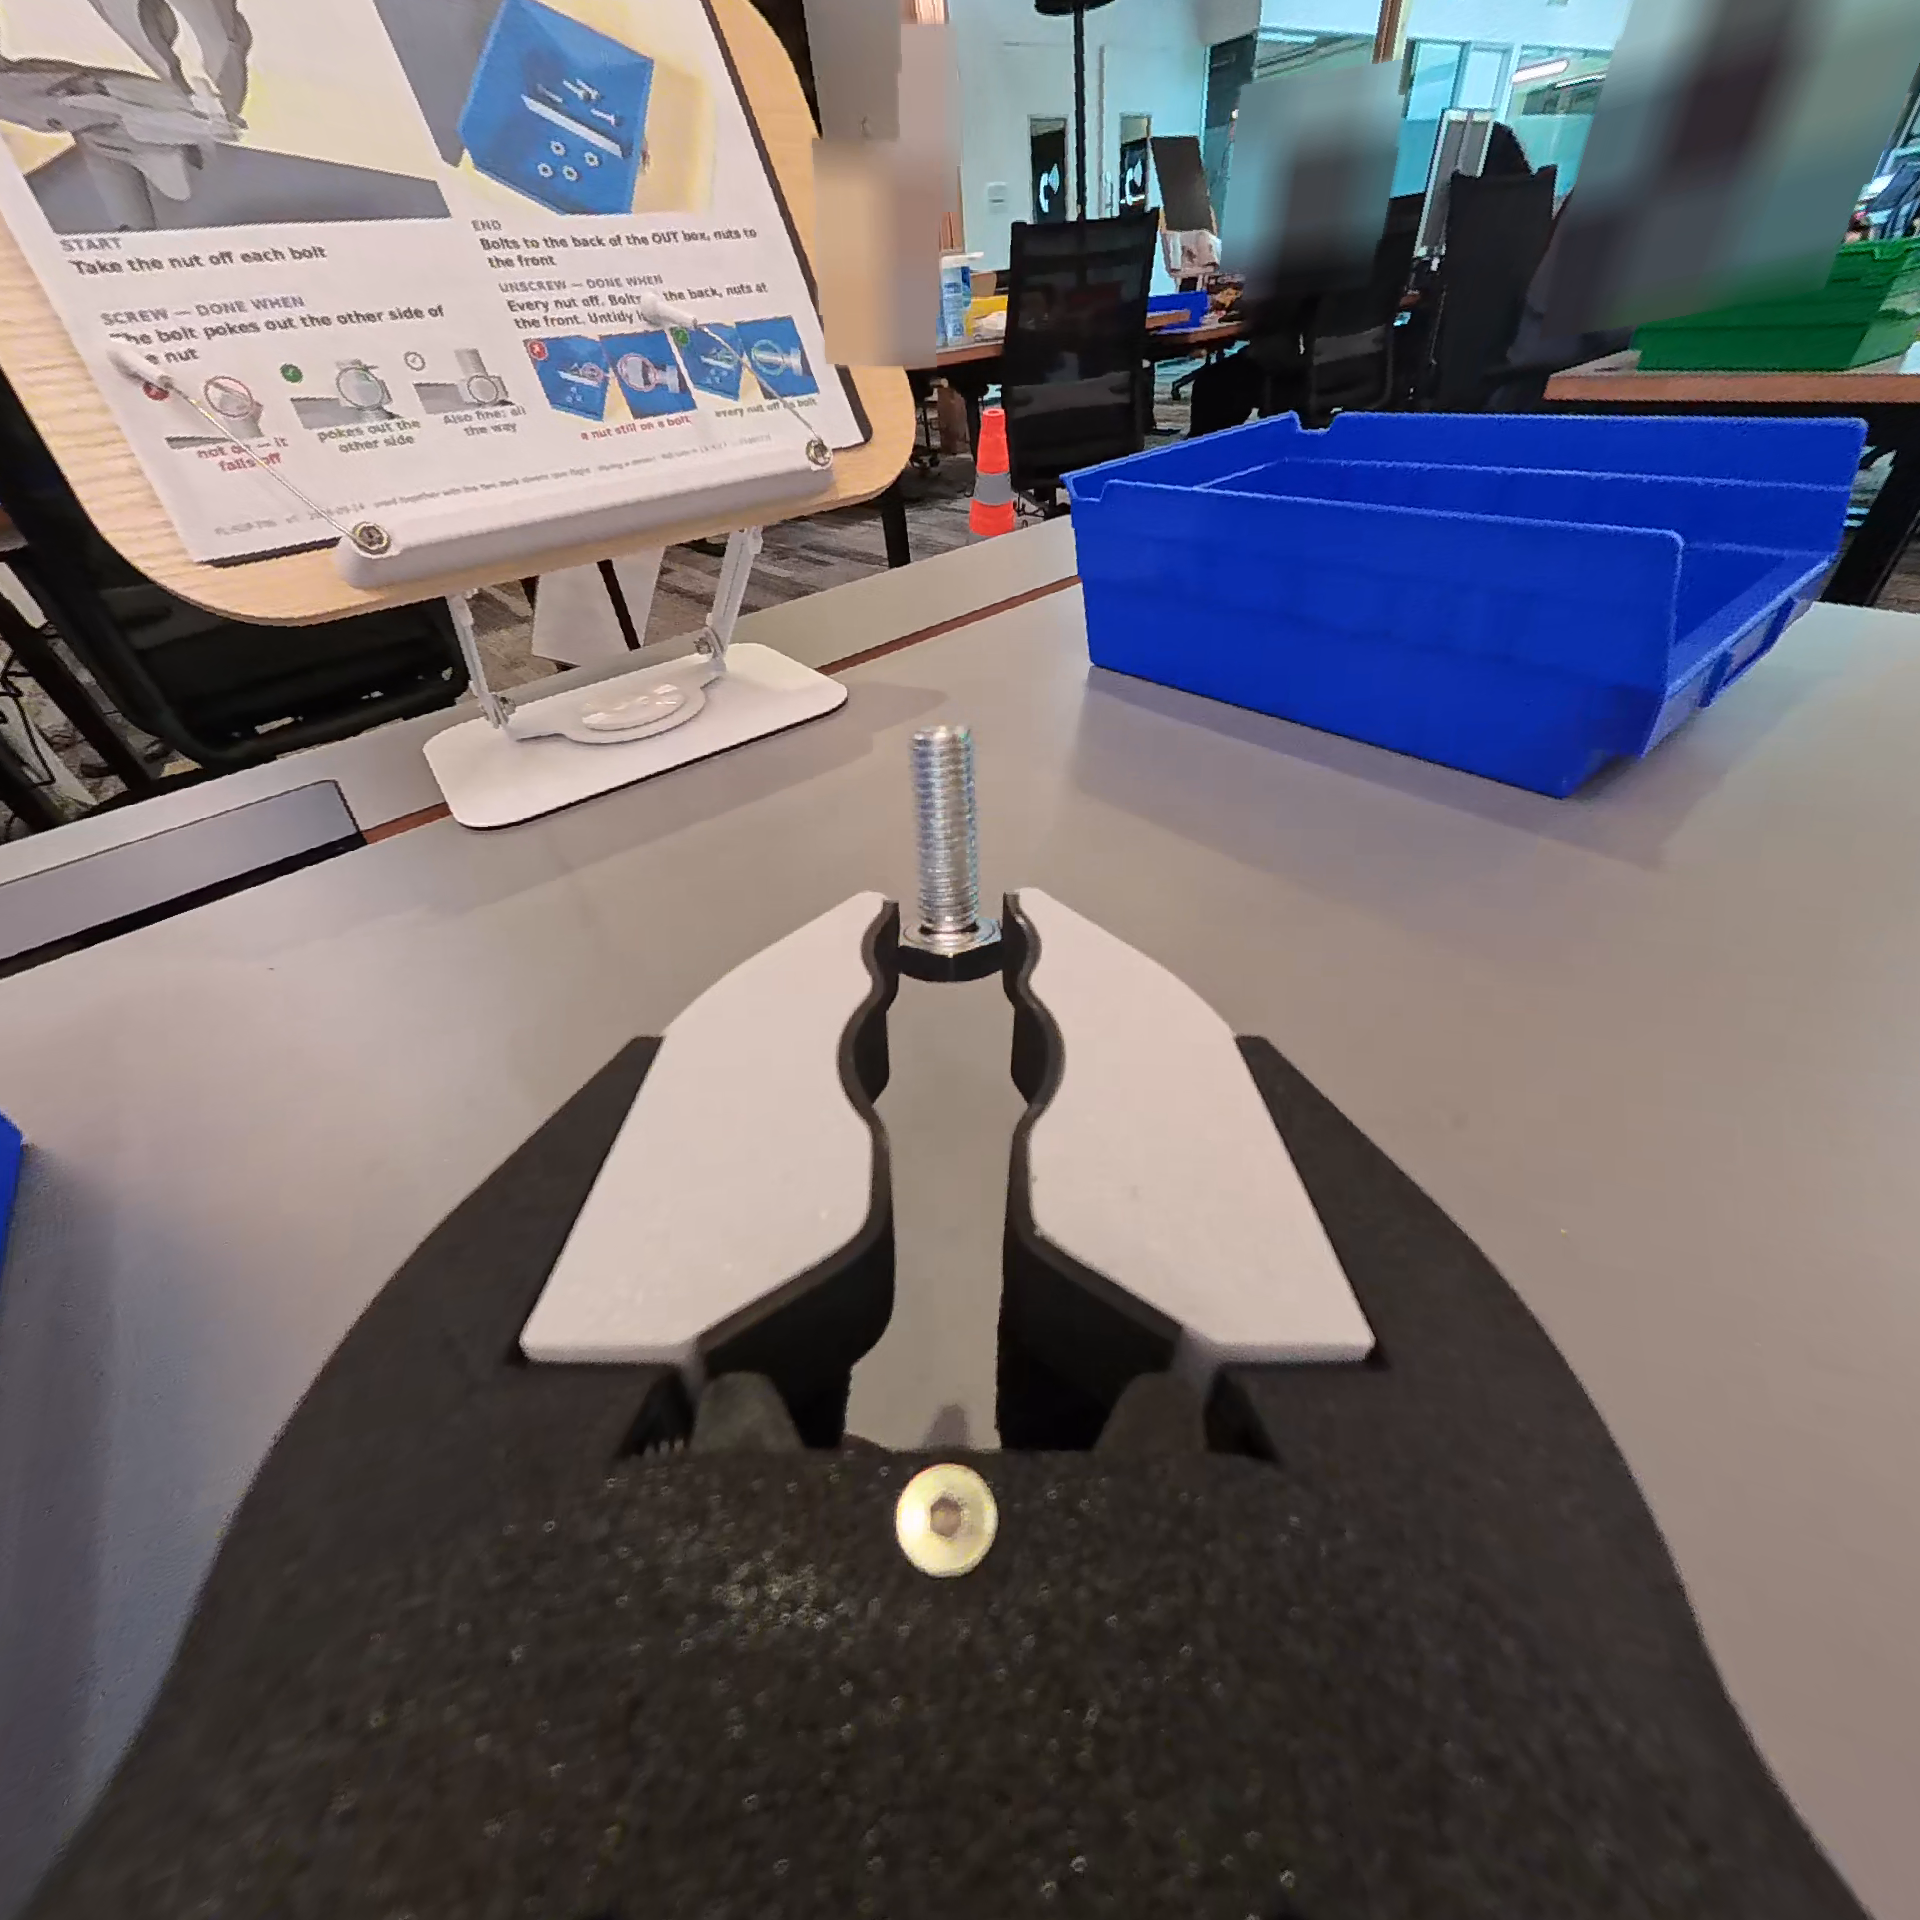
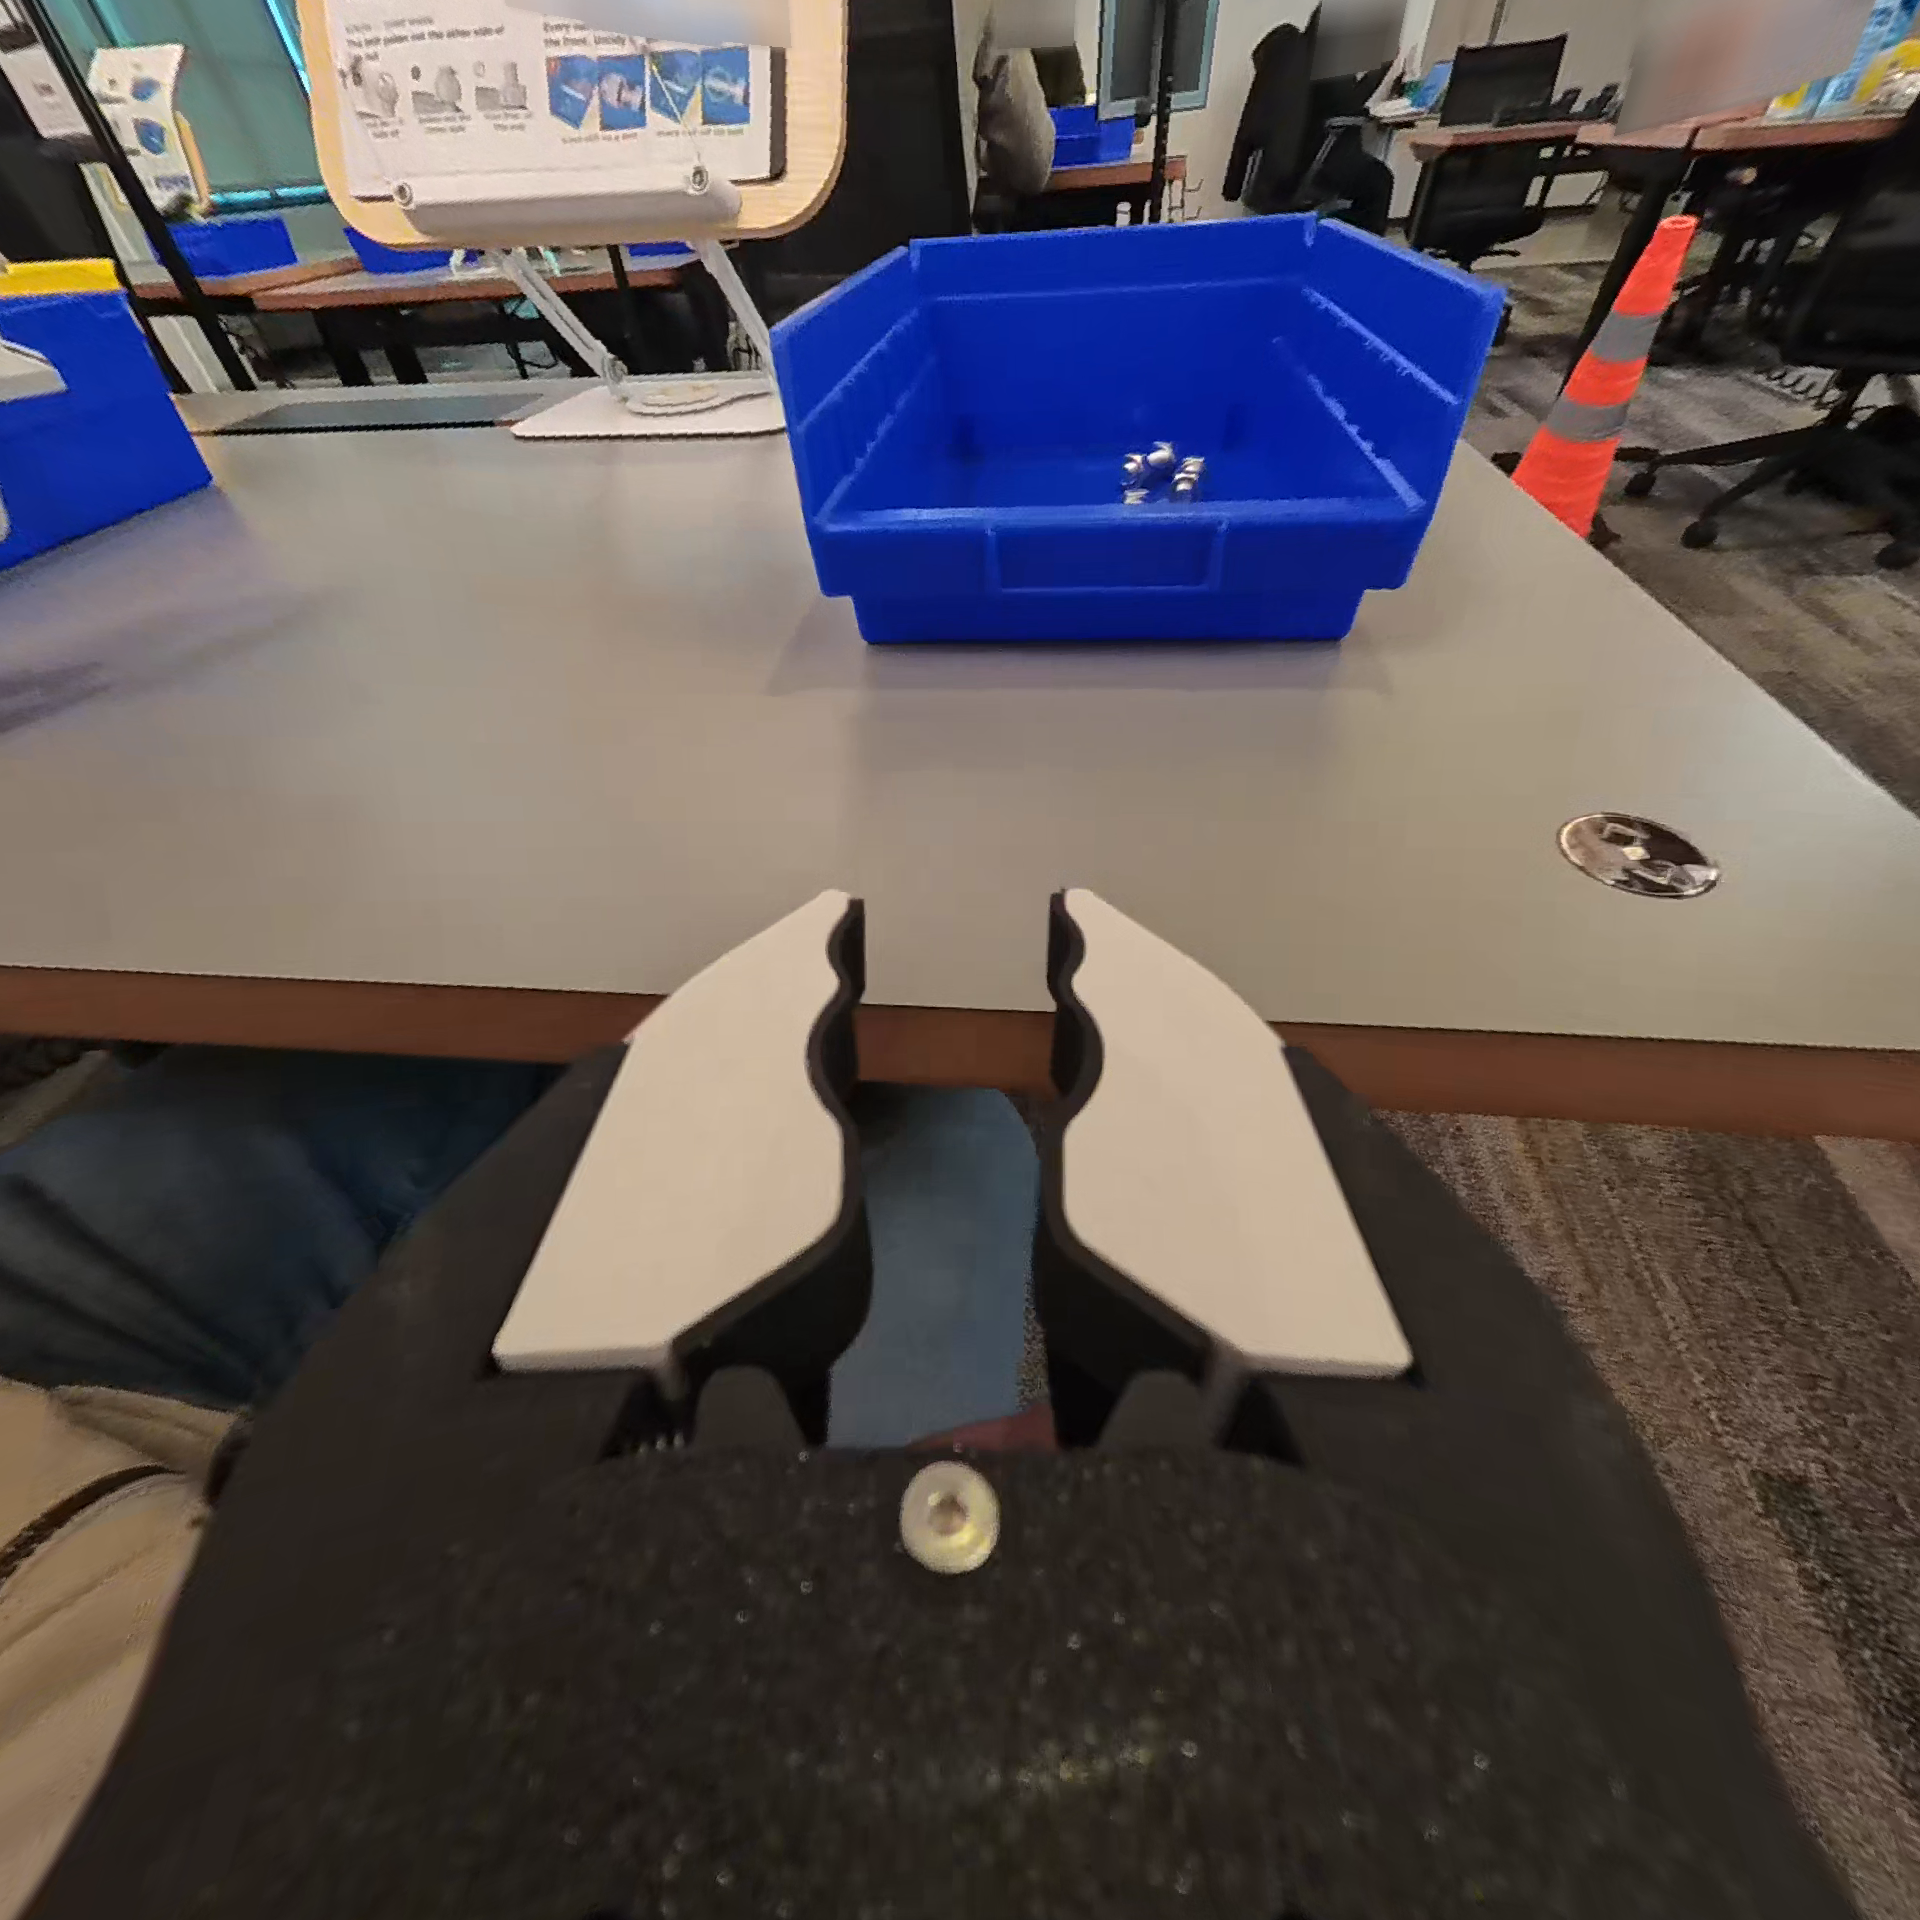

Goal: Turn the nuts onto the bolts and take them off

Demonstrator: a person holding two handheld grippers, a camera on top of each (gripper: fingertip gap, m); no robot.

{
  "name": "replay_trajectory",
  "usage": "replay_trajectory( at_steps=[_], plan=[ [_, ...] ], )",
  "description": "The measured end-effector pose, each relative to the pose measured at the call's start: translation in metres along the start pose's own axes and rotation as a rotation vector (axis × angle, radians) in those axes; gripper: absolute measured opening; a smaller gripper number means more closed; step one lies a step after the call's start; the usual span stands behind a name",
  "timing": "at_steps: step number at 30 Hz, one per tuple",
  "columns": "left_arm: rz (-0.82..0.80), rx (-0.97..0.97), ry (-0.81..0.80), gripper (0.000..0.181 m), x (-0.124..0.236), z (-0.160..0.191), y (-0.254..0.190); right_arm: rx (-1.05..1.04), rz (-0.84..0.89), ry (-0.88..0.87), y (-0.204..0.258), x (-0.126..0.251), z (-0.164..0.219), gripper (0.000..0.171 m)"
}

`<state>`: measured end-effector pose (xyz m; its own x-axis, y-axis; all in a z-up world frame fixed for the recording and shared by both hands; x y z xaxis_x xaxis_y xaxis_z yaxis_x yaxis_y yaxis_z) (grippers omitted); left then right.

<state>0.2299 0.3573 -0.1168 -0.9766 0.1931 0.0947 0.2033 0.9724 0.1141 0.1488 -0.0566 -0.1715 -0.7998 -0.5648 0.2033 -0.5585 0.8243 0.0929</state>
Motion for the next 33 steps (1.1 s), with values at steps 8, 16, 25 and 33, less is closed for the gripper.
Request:
replay_trajectory(
  at_steps=[8,16,25,33],
  plan=[
    [0.041,-0.075,0.006,0.018,0.003,0.002,-0.014,0.024,-0.015,0.006,0.005,-0.014,-0.004,0.032],
    [0.040,-0.074,0.001,0.018,0.012,0.002,-0.012,0.050,-0.048,0.006,0.012,-0.033,-0.009,0.032],
    [0.040,-0.081,0.023,0.018,0.008,0.005,-0.013,0.061,-0.049,0.010,0.012,-0.031,-0.008,0.032],
    [-0.002,-0.125,0.026,0.018,0.006,0.007,-0.001,0.028,-0.039,-0.009,0.006,-0.024,-0.011,0.032]
  ],
)
Point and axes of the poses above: each gripper's, where its closed fingertips meet, x back along the fingers, z out of its underside, y = z × x across the jaws, the point moved 1 cm from there along x, back along the fingers, and after that the axes turned 8 degrees about -z, right-handed, at the moved point
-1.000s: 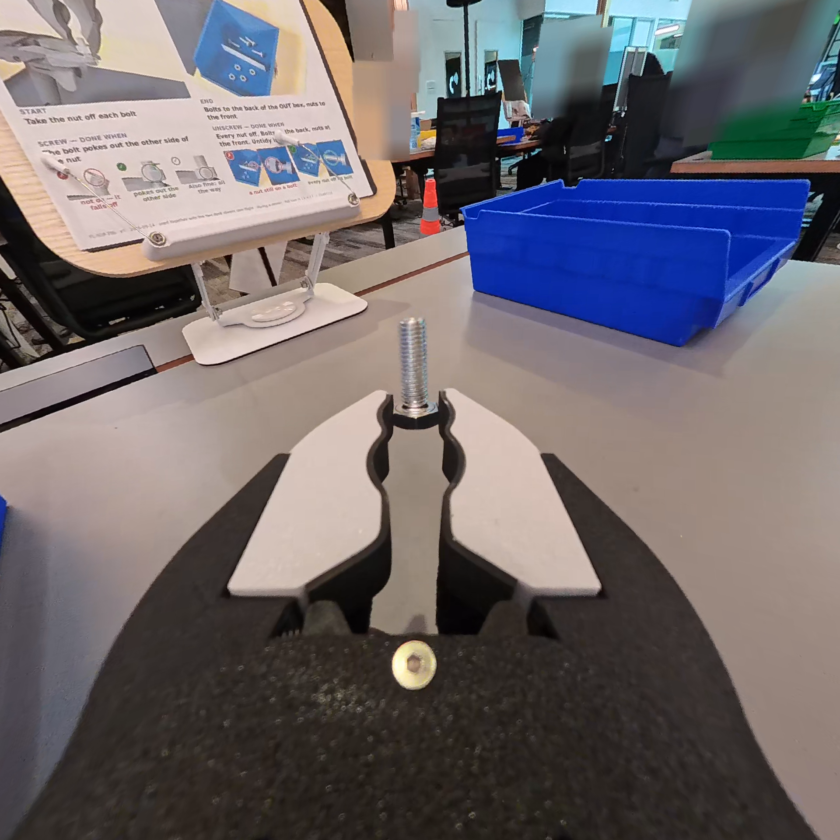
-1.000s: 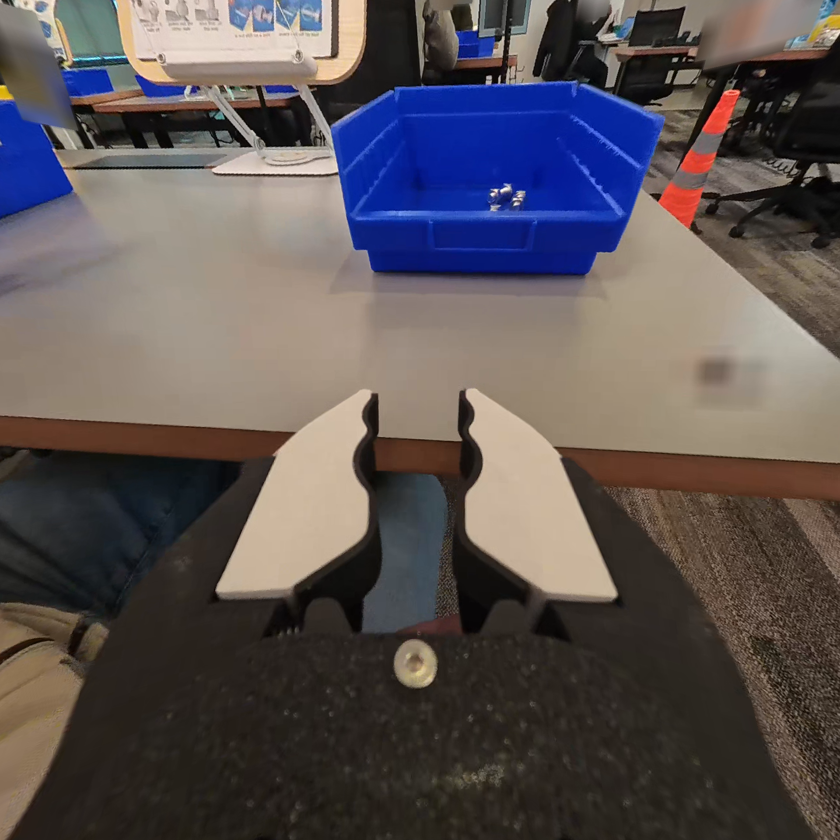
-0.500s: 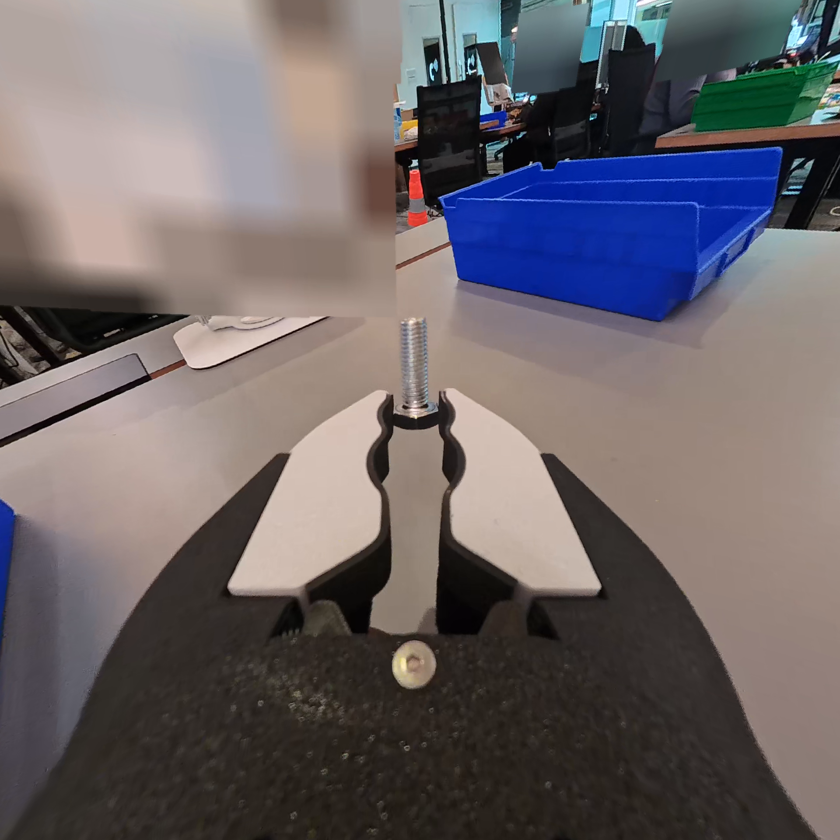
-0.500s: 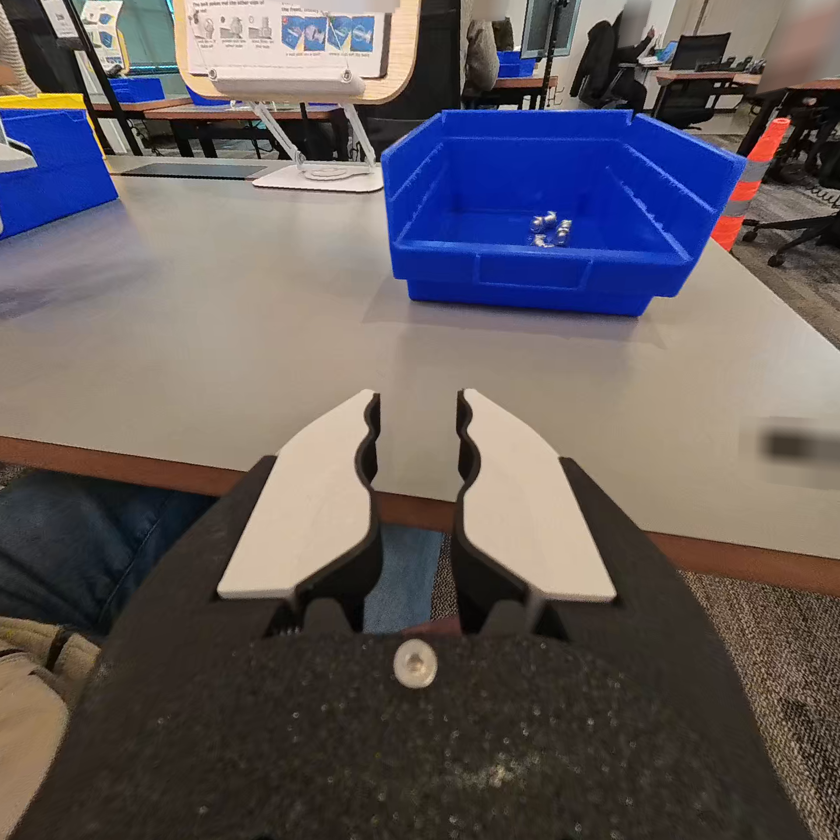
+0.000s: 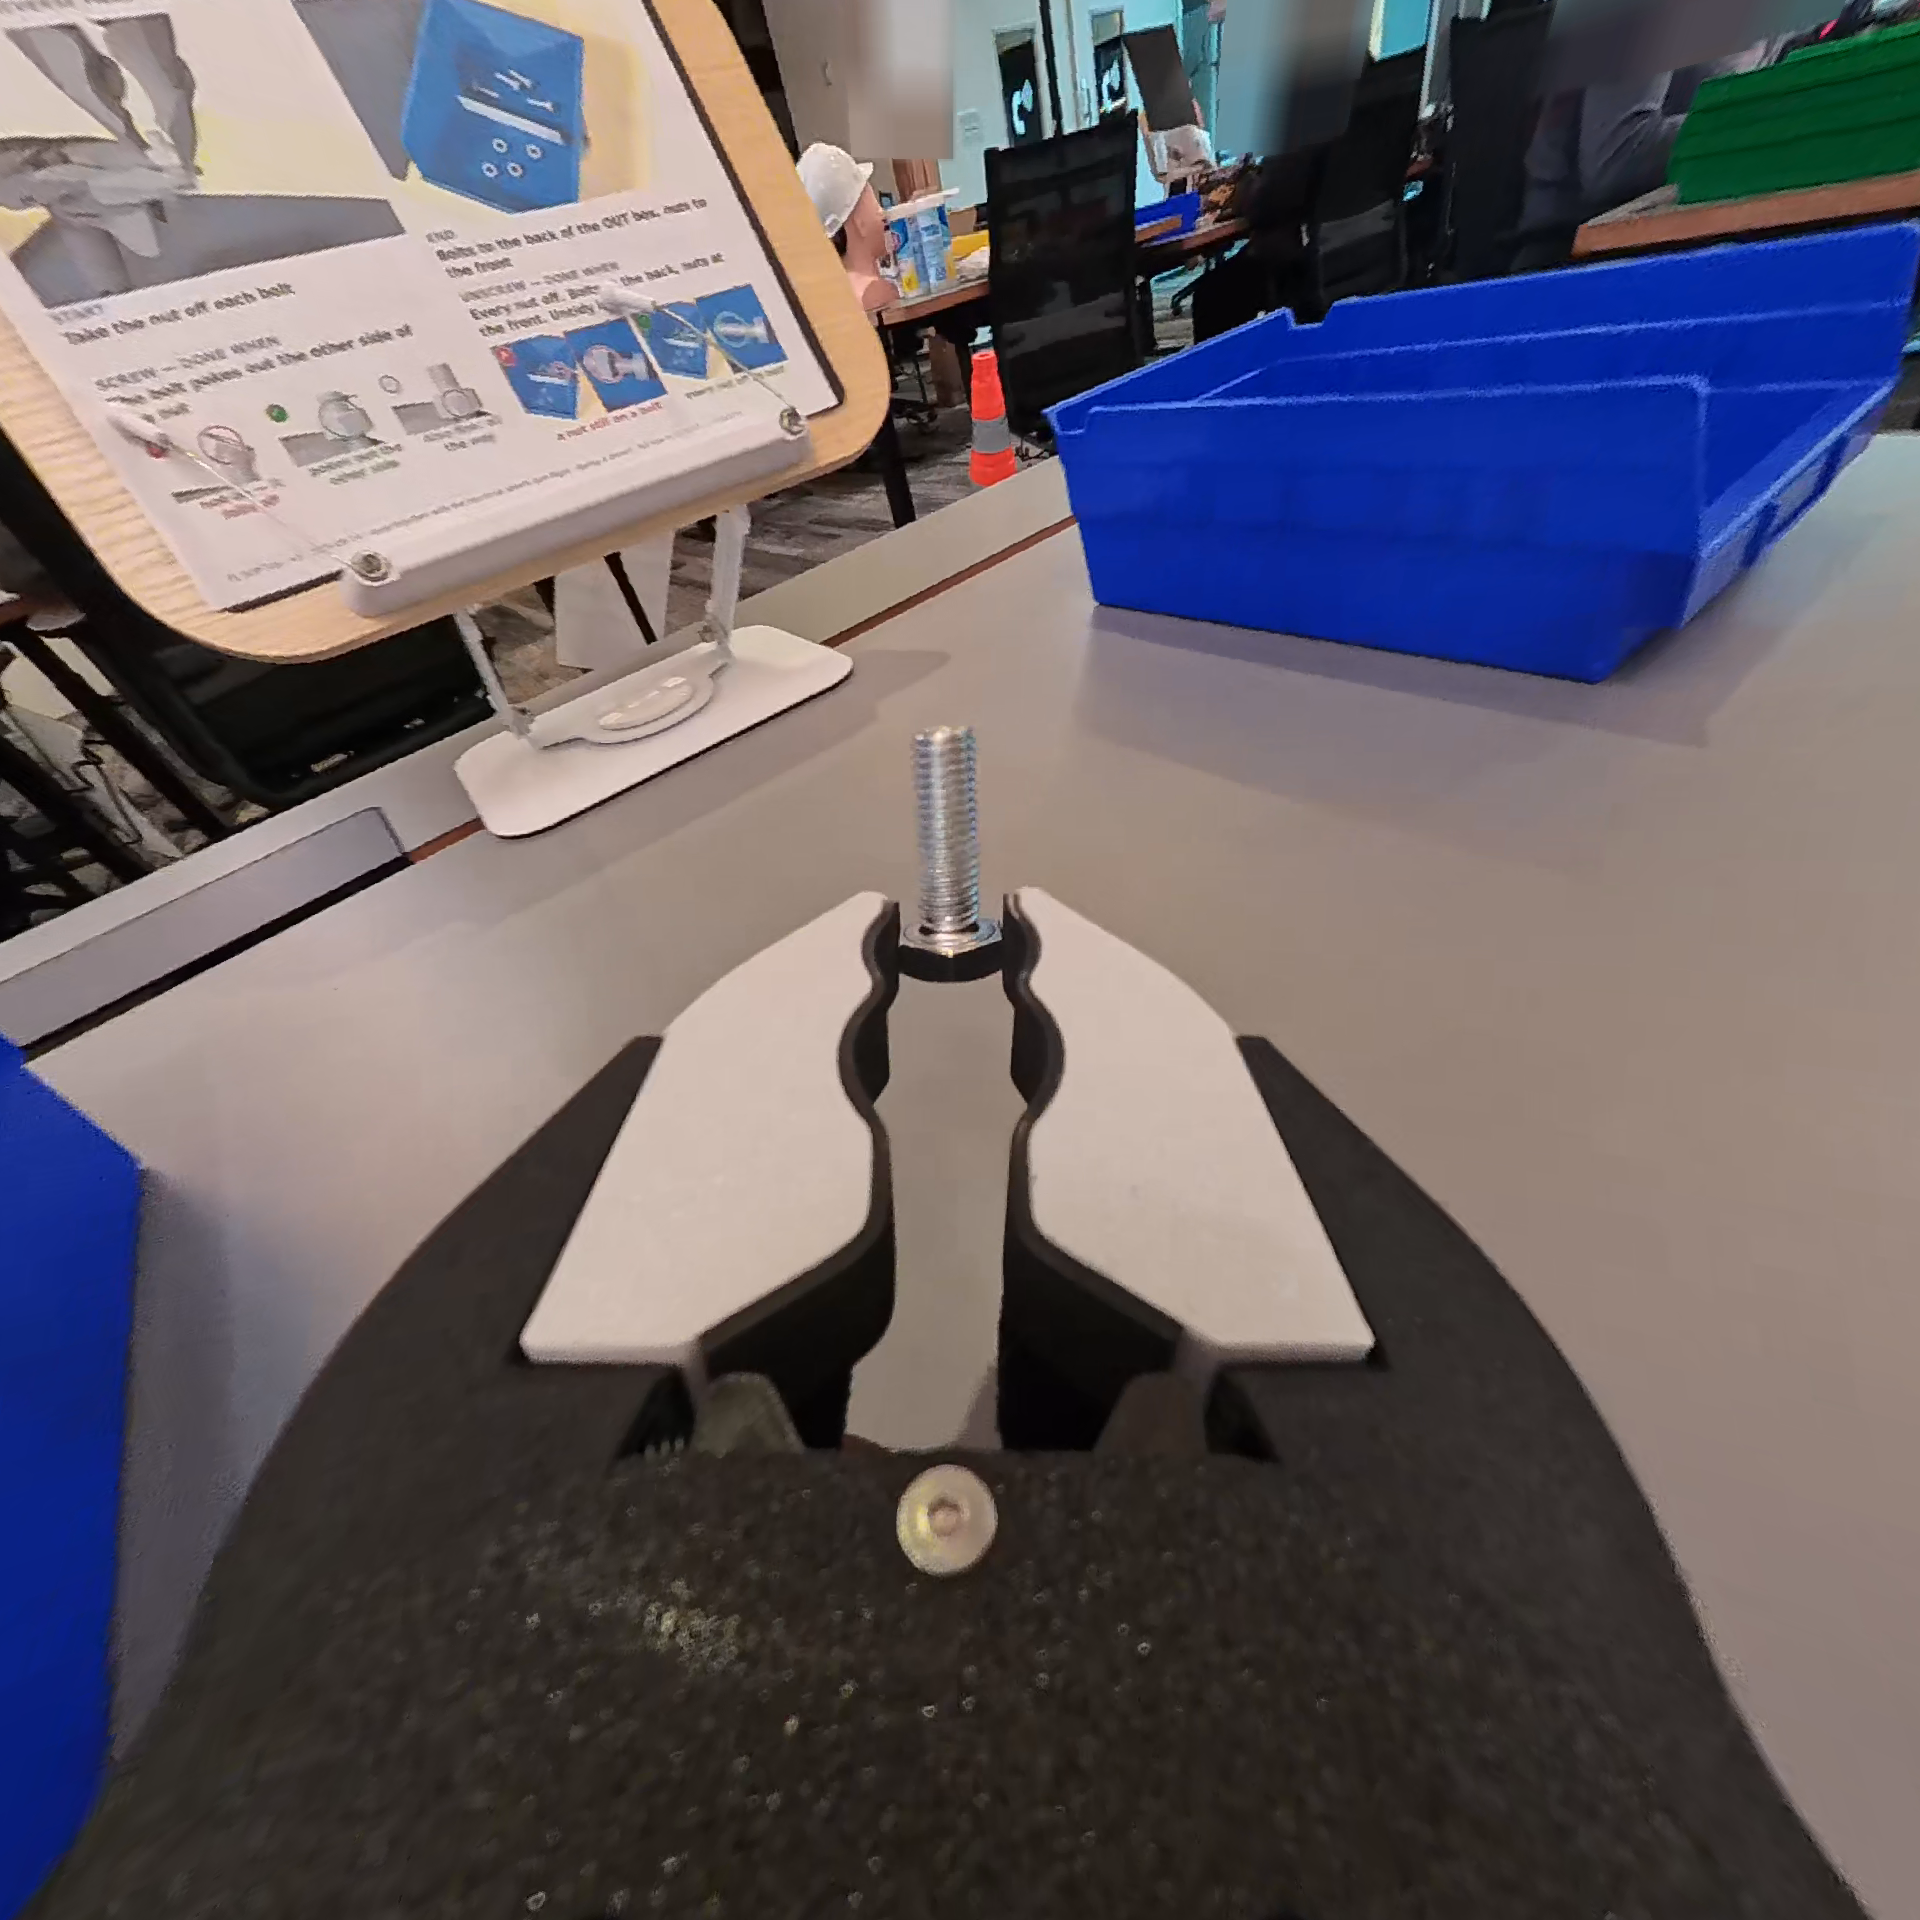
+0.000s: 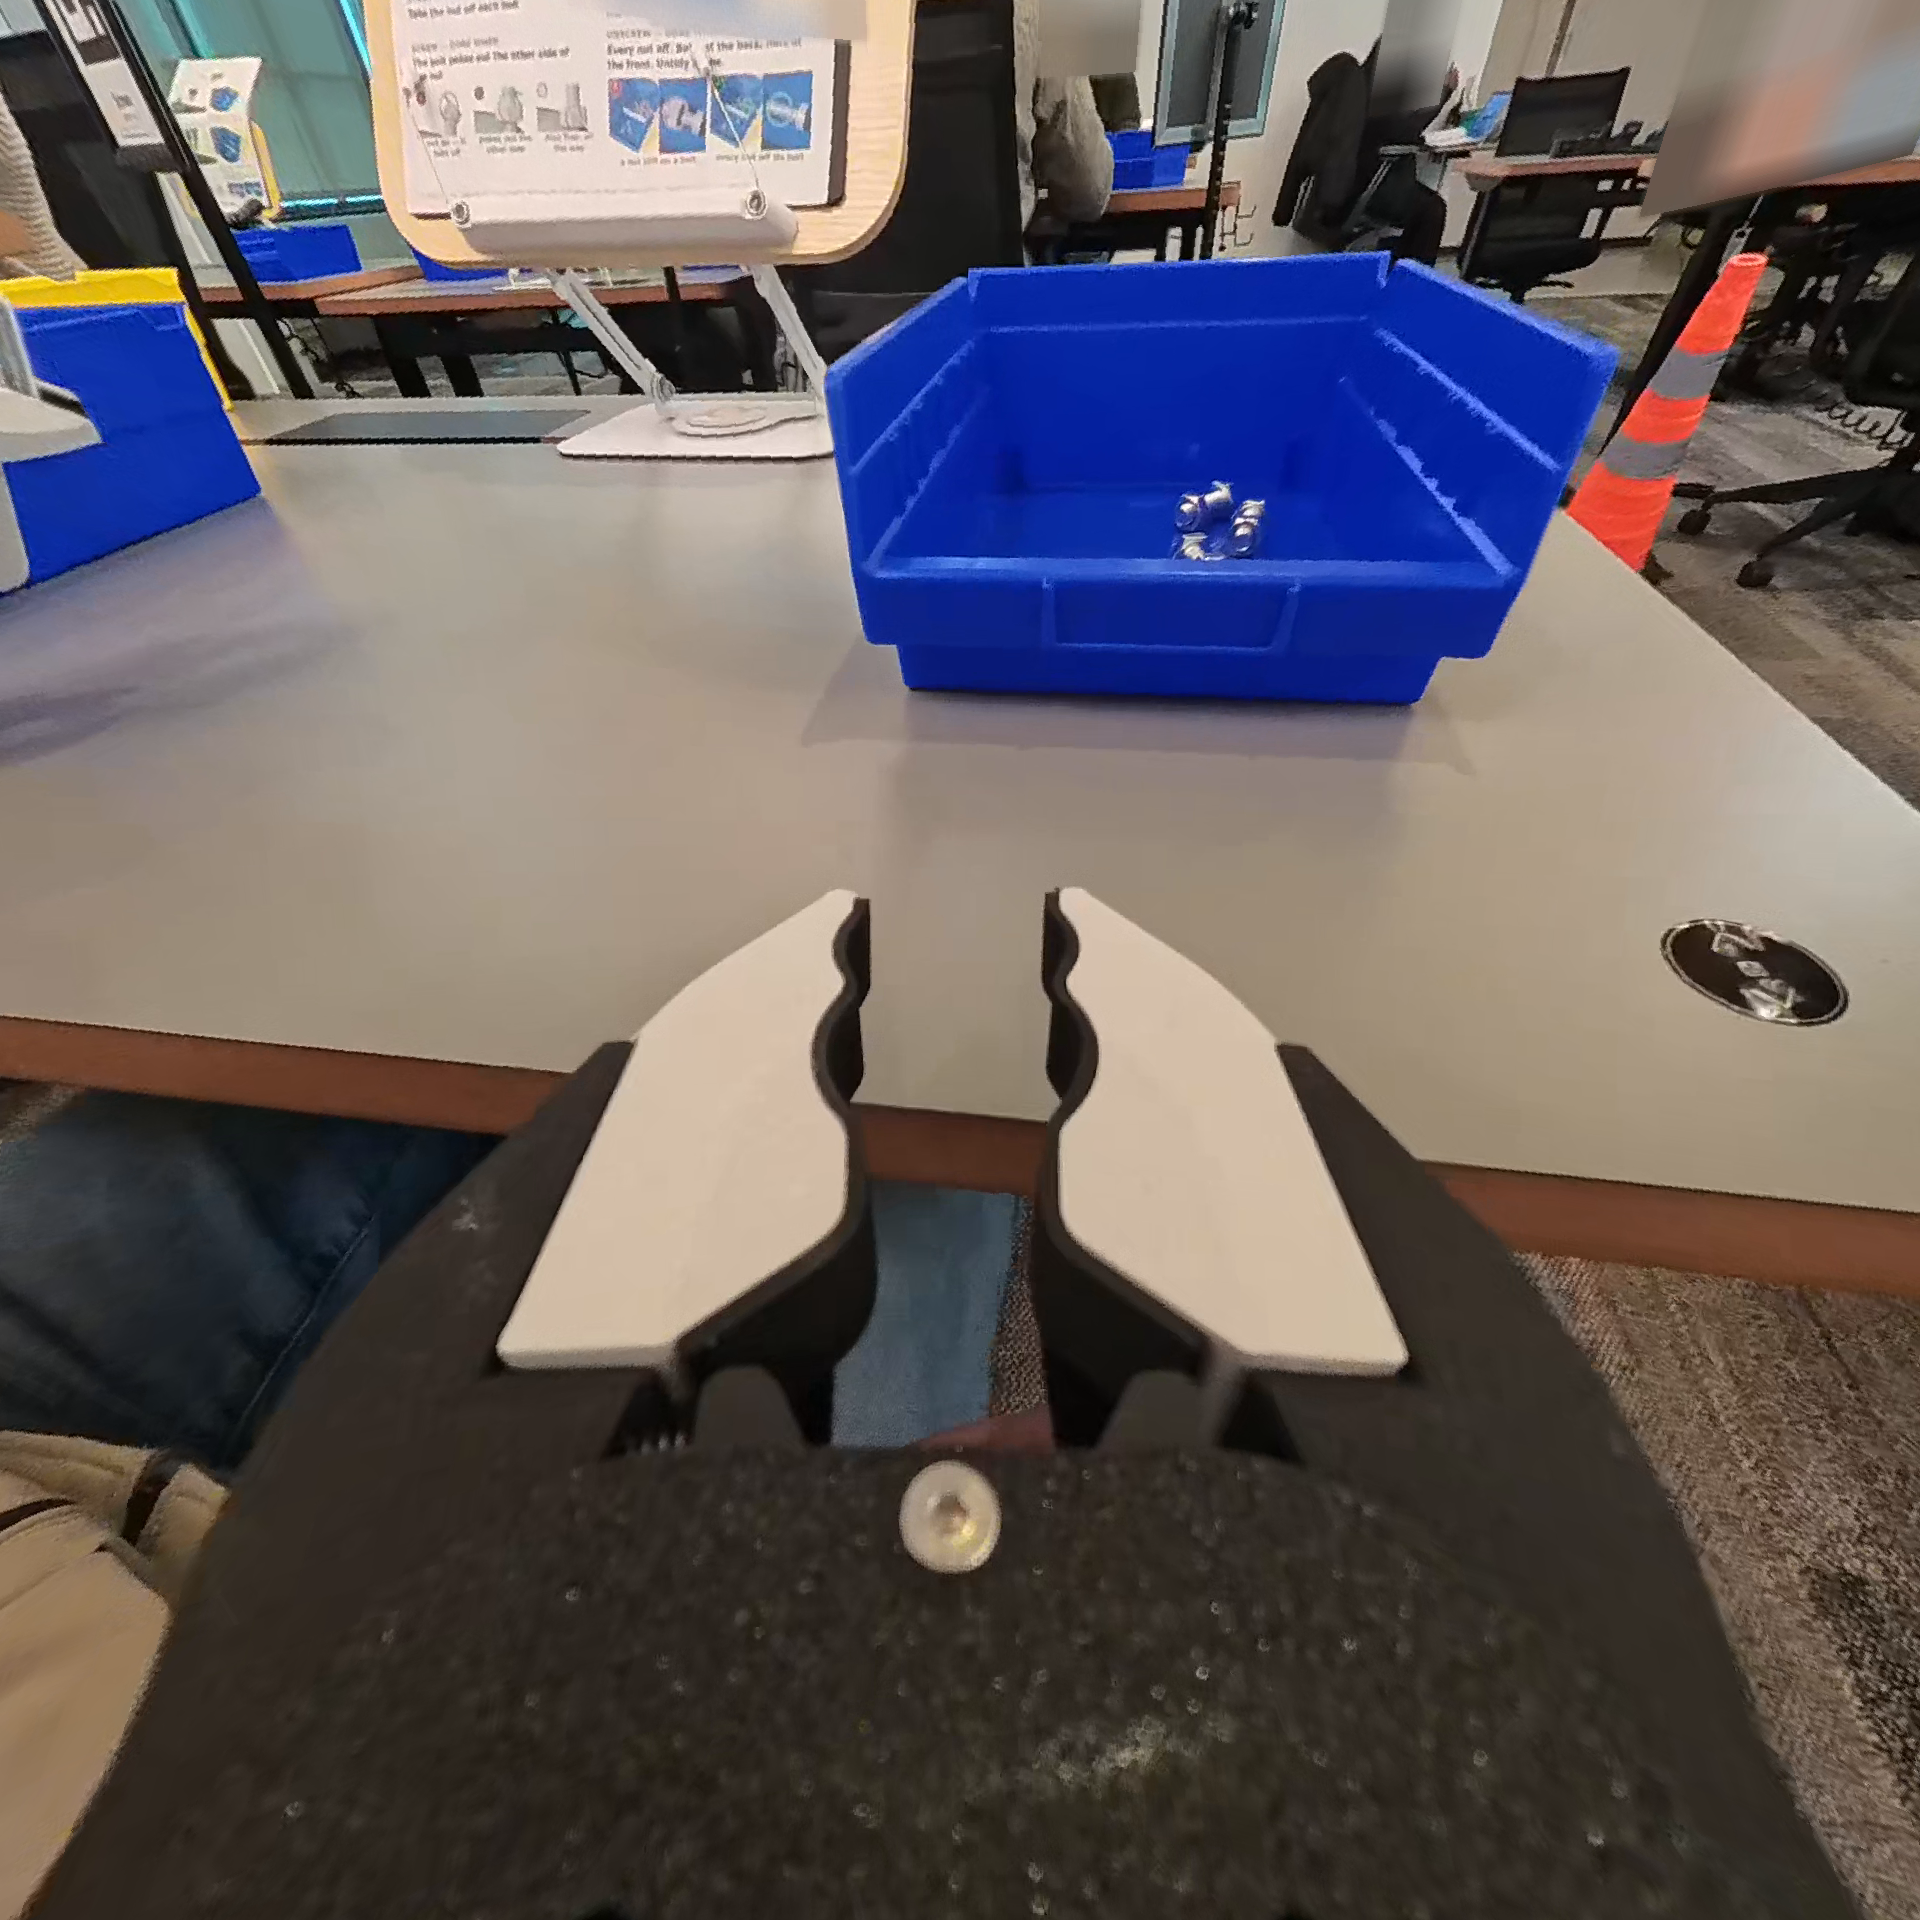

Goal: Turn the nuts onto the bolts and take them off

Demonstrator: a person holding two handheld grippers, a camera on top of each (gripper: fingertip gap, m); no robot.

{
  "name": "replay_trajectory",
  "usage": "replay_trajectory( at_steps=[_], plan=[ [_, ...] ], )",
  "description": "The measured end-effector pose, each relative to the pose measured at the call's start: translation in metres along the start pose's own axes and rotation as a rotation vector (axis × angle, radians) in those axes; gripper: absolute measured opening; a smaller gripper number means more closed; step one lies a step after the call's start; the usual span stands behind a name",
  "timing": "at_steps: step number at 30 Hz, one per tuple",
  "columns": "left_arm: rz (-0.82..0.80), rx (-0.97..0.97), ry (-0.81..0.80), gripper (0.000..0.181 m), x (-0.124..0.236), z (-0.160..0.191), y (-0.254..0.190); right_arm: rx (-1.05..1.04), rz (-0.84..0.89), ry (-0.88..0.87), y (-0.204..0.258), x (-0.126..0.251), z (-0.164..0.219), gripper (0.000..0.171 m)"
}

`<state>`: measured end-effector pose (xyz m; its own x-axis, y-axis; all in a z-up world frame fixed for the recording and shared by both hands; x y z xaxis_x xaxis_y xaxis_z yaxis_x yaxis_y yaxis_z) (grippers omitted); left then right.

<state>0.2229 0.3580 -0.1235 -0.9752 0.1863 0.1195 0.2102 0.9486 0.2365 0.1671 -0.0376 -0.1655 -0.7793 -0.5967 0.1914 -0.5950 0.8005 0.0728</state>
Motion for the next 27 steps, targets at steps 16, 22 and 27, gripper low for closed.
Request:
replay_trajectory(
  at_steps=[16,22,27],
  plan=[
    [-0.025,0.018,-0.030,0.018,0.004,-0.002,0.011,-0.054,0.218,0.126,-0.030,0.136,0.073,0.031],
    [-0.021,-0.014,-0.068,0.018,0.011,-0.011,-0.002,-0.077,0.383,0.118,-0.053,0.201,0.075,0.033],
    [0.152,0.020,-0.071,0.018,0.025,-0.032,-0.063,-0.091,0.556,0.077,-0.117,0.234,0.052,0.034]
  ],
)
Point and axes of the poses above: each gripper's, where its closed fingertips meet, x back along the fingers, z out of its underside, y = z × x across the jaws, the point moved 1 cm from there along x, back along the fingers, and after that the axes turned 8 degrees about -z, right-handed, at the moved point
